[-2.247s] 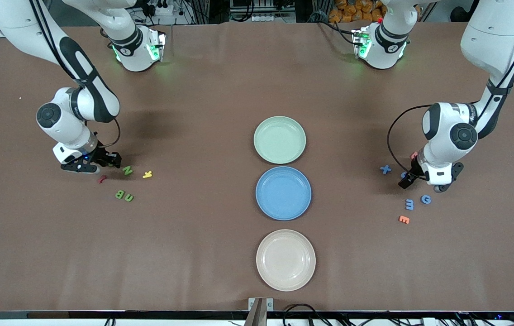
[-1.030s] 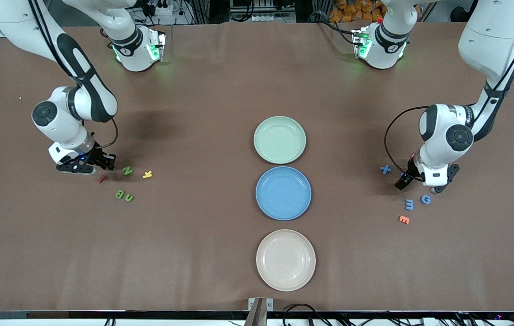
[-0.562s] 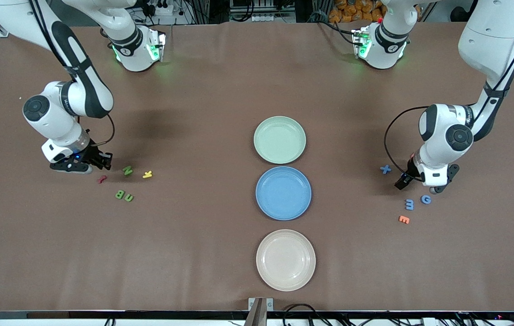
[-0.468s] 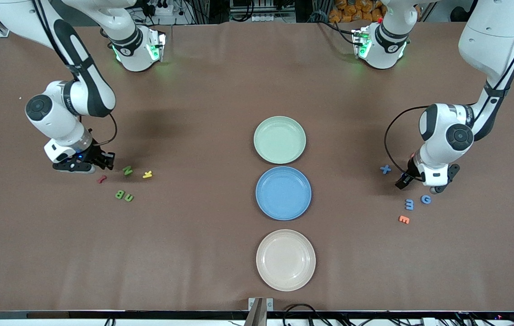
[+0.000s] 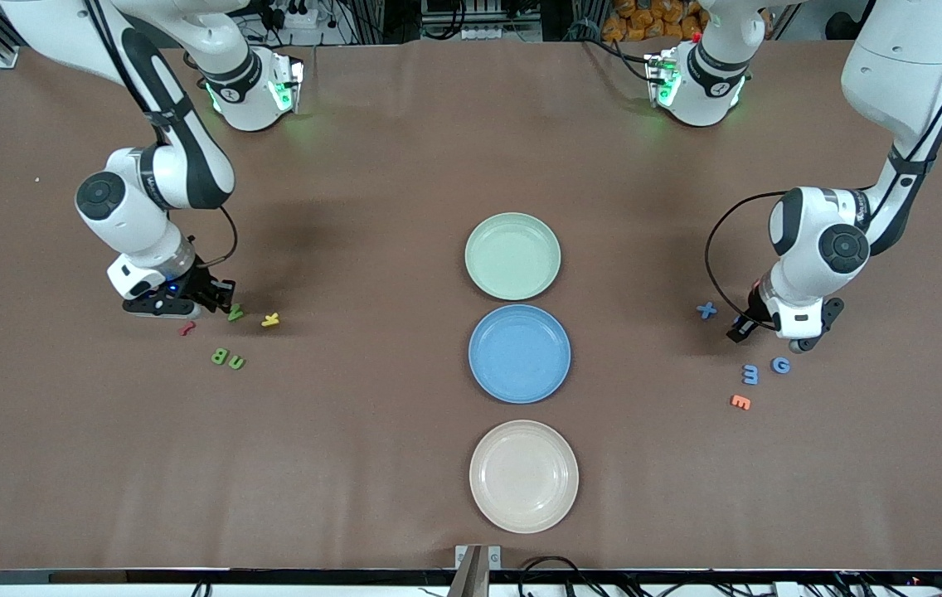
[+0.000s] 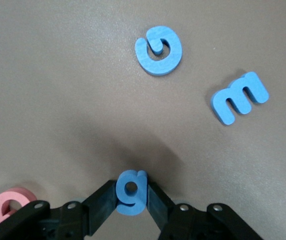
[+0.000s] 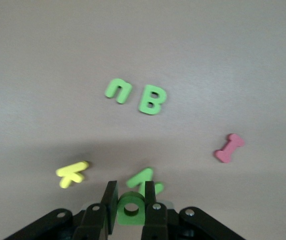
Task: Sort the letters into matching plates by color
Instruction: 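Grasp the blue g with the left gripper while the right gripper lifts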
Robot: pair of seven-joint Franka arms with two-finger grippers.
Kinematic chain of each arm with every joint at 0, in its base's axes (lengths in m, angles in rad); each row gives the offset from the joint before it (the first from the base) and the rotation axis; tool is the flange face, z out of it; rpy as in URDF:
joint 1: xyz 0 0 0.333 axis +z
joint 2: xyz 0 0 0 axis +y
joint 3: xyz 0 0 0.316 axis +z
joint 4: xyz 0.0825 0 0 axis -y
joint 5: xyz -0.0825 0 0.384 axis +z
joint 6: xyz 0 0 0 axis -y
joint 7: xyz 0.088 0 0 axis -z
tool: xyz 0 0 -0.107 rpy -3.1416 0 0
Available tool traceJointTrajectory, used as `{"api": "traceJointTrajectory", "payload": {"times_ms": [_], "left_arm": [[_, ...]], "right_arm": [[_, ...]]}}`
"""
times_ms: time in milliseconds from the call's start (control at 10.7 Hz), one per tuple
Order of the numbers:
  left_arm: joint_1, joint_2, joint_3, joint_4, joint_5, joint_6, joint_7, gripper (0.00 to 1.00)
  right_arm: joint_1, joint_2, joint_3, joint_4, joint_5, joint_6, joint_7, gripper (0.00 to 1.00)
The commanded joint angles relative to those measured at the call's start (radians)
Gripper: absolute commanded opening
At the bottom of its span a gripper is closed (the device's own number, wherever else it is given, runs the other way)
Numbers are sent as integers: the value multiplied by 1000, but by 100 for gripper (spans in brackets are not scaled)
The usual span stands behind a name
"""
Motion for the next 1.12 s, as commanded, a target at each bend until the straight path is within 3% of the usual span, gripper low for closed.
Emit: {"api": "traceJointTrajectory", "payload": {"times_ms": [0, 468, 655, 1030], "left_arm": [[-7, -15, -26, -13, 24, -2, -8, 0], [-7, -24, -98, 77, 33, -116, 20, 0], [-8, -25, -153, 136, 33, -194, 14, 0], [-30, -35, -228, 142, 57, -253, 54, 0]], "right_arm": [[63, -6, 24, 27, 11, -16, 150, 0], [144, 0, 85, 35, 9, -16, 336, 0], [193, 2, 85, 41, 9, -16, 392, 0], [305, 9, 85, 78, 4, -16, 544, 0]]}}
